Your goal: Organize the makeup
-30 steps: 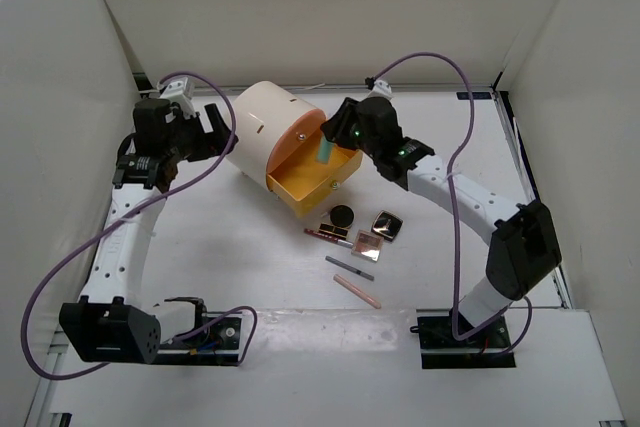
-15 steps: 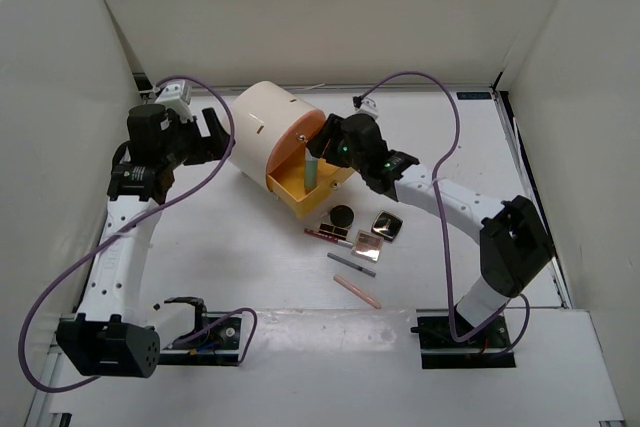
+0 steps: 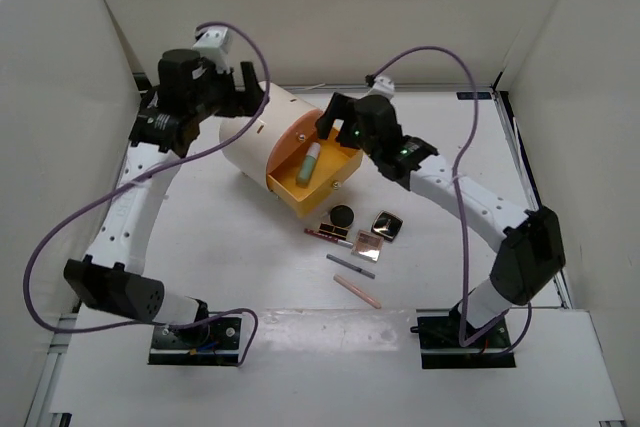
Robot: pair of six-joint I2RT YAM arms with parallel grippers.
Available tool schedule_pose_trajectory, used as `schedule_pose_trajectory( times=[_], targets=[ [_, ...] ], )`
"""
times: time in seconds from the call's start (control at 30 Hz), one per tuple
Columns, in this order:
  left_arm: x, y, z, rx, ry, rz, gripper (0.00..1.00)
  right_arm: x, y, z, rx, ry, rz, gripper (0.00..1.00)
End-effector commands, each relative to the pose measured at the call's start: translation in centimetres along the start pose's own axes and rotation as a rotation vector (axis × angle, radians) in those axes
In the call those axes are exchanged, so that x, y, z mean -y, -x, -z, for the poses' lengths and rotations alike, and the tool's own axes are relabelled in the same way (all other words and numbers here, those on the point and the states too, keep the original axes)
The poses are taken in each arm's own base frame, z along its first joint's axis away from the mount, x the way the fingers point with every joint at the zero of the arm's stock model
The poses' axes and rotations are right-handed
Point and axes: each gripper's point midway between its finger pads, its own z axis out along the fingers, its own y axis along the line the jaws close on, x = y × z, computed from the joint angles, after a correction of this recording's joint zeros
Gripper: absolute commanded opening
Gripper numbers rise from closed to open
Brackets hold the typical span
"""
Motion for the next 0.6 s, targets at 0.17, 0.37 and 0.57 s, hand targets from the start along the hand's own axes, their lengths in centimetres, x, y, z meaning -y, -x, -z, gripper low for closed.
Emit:
schedule_pose_trajectory(
  times=[0.17, 0.37, 0.57],
  targets=[
    [14.4, 0.8, -3.8, -0.007, -0.17, -0.253, 0.98, 14.1, 11.1, 8.4, 0.2, -0.393, -0.085, 0.99],
    [25.1, -9.0, -5.6, -0.186, -0.444, -0.362, 0.98, 28.6, 8.5, 17.1, 0.162, -0.797, -0.202, 0.99],
    [32.3, -19.5, -7.5, -0.378, -0.579, -0.419, 0.98, 34.5, 4.4, 21.6, 0.119, -0.838, -0.393, 0.99]
  ],
)
